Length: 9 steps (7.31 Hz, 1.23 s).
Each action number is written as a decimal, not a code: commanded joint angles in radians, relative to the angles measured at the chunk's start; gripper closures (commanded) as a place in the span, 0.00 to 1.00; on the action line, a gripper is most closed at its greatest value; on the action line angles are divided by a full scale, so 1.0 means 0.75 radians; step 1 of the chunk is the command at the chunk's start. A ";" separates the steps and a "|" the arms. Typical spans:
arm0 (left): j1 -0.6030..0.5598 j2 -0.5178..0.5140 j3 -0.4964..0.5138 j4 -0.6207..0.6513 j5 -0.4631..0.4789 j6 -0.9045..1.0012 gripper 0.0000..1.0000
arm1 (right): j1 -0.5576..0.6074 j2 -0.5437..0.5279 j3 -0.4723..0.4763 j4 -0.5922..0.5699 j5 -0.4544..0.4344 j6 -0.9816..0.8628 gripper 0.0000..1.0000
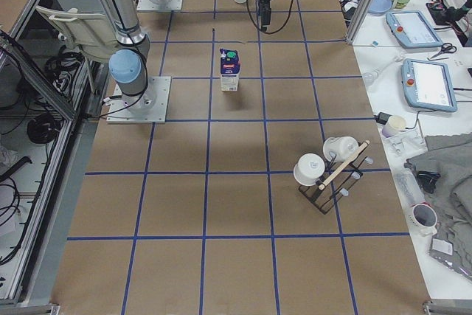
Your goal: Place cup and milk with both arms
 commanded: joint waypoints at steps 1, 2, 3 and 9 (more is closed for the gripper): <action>0.103 -0.001 -0.107 0.095 -0.011 0.003 0.00 | -0.076 -0.053 0.156 0.004 -0.002 -0.040 0.00; 0.177 0.013 -0.154 0.095 -0.021 -0.036 0.00 | -0.089 -0.092 0.246 0.004 -0.002 -0.042 0.00; 0.210 0.020 -0.201 0.087 -0.011 -0.044 0.00 | -0.091 -0.118 0.354 0.002 -0.004 -0.036 0.00; 0.329 -0.021 -0.580 0.225 -0.015 -0.044 0.00 | -0.089 -0.127 0.480 -0.020 -0.073 -0.025 0.16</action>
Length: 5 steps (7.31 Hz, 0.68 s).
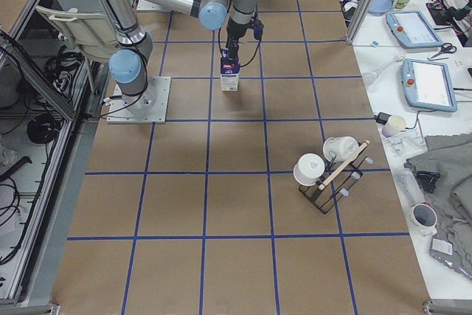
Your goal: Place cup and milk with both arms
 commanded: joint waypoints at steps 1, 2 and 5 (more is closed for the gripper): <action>0.008 -0.021 -0.138 0.115 0.000 -0.003 0.00 | 0.000 0.003 0.012 -0.004 0.001 0.001 0.26; 0.010 -0.036 -0.173 0.164 0.002 -0.001 0.00 | 0.000 0.003 0.012 -0.006 0.001 0.001 0.46; 0.024 -0.066 -0.190 0.167 0.000 -0.001 0.00 | 0.000 0.003 0.003 -0.006 0.003 0.001 0.66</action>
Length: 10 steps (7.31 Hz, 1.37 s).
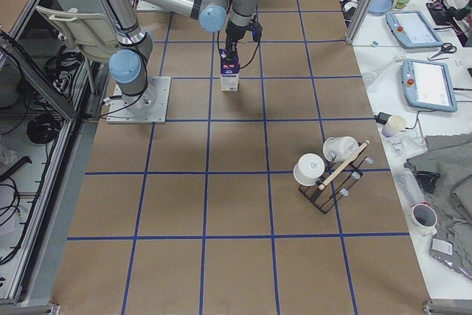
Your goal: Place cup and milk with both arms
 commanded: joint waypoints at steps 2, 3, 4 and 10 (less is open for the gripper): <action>0.006 -0.028 -0.002 0.005 -0.001 -0.004 0.00 | -0.002 0.002 -0.021 -0.001 0.006 0.002 0.68; 0.008 -0.028 0.012 0.005 -0.001 -0.008 0.00 | -0.002 0.016 -0.064 0.001 0.008 0.000 0.67; 0.010 -0.034 0.016 0.009 -0.001 -0.008 0.00 | -0.002 0.047 -0.129 0.009 0.014 0.002 0.67; 0.010 -0.083 0.039 0.032 -0.015 -0.075 0.87 | 0.008 0.157 -0.349 0.003 0.026 0.014 0.67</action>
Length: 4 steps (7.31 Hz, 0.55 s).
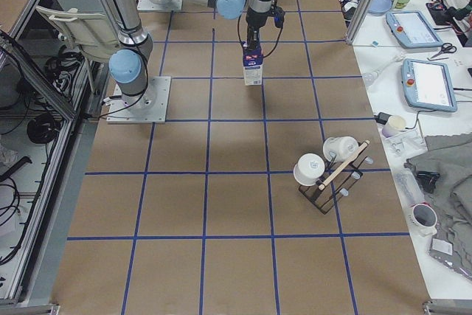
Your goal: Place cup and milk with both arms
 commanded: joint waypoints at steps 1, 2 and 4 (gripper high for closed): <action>0.000 -0.013 0.010 0.001 -0.046 -0.064 1.00 | 0.013 0.023 -0.014 -0.011 0.045 0.024 0.67; 0.000 -0.013 0.029 -0.003 -0.049 -0.066 1.00 | 0.028 0.033 -0.012 -0.013 0.127 0.039 0.68; -0.014 0.001 0.092 -0.005 -0.120 -0.148 1.00 | 0.191 0.047 -0.010 -0.091 0.138 0.195 0.67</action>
